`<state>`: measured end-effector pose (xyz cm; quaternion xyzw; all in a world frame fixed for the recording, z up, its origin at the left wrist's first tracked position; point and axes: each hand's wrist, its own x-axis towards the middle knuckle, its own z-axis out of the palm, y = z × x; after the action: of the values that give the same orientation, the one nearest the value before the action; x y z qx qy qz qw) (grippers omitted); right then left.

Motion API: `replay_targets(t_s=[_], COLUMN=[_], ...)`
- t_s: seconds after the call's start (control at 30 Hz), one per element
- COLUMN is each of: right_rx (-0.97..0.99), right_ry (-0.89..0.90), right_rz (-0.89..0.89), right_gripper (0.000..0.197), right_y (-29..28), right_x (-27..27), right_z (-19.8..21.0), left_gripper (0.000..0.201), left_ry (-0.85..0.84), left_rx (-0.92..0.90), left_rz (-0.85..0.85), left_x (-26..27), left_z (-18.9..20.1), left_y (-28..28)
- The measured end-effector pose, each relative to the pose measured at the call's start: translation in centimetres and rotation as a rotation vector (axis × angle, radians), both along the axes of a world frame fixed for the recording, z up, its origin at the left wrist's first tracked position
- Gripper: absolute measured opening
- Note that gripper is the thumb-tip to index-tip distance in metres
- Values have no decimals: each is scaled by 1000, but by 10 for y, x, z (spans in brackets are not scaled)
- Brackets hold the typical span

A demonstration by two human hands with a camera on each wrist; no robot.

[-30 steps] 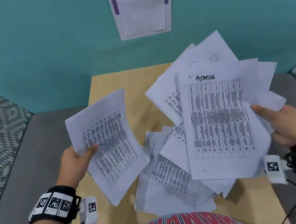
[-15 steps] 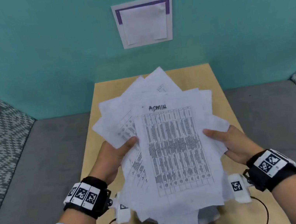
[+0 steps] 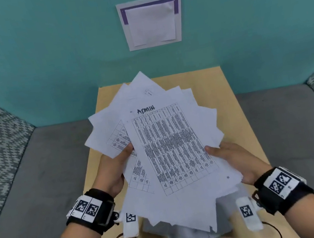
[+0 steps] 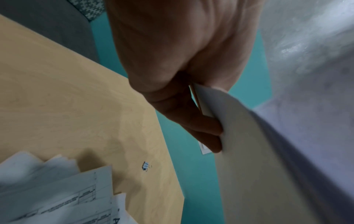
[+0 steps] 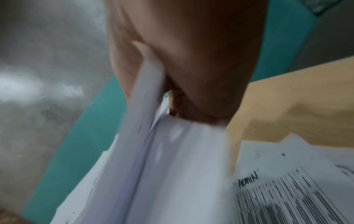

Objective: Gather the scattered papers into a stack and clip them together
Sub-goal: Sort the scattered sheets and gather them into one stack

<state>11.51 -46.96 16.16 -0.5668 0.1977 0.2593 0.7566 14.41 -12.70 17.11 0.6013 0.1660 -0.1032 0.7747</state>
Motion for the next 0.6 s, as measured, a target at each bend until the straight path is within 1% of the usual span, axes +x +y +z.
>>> replay_targets(t_s=[0.1,0.17,0.23,0.27,0.3,0.33,0.37,0.4,0.47,0.5,0.6], right_rx=[13,24,35,54,72,85,93,92,65,53,35], right_ry=[-89,-169,-216,-230,-241,-247,-255,-267,-291,-296,-311], right_rz=[-26,-32,-24,-14,-2,12,32,55,71,53,30], right_gripper=[41,43,42,42,42,42,43,44,50,53,55], right_y=[0,-1,-2,-2,-2,0,2,5,11,14,16], right_x=[11,18,23,24,25,24,23,21,17,16,15], right_z=[10,21,35,40,45,49,52,53,53,52,51], left_gripper=[43,44,45,50,63,80,91,89,65,58,58], left_ry=[-22,-50,-76,-89,-98,-91,-89,-106,-163,-171,-151], left_rx=[19,17,18,3,-17,-34,-49,-36,56,93,86], left_rz=[-57,-121,-148,-147,-148,-152,-163,-184,-219,-212,-207], left_x=[1,4,9,11,12,12,12,12,11,11,12], left_z=[14,24,31,33,34,34,35,35,34,32,26], left_y=[-1,1,3,4,6,7,8,7,2,0,-2])
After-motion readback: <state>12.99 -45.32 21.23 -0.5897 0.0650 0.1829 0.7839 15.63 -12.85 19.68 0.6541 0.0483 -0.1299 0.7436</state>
